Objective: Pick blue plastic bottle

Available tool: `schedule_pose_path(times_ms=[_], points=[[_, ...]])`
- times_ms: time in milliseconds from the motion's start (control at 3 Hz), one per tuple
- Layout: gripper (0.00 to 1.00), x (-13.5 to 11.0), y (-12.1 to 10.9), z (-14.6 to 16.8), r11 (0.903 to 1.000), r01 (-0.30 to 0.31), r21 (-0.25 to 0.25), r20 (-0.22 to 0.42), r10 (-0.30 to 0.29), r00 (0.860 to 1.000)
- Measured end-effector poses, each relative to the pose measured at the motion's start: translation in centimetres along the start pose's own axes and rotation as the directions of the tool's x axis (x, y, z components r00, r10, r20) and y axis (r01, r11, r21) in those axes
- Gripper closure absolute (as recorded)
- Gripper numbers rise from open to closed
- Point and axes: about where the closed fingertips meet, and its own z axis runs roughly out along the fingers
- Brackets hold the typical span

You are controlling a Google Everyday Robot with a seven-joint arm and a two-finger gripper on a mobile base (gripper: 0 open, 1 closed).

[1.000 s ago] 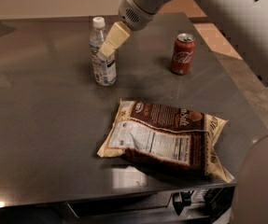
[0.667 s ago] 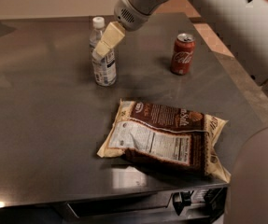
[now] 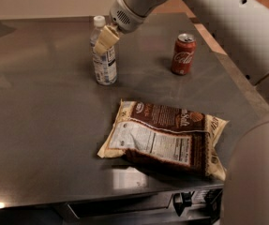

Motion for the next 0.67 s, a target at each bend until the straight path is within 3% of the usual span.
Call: schedule_pose_path(times_ms=[667], points=[[0.87, -0.3, 1.2, -2.7, 0.9956, 0.008, -0.094, 0.033, -0.005, 0.999]])
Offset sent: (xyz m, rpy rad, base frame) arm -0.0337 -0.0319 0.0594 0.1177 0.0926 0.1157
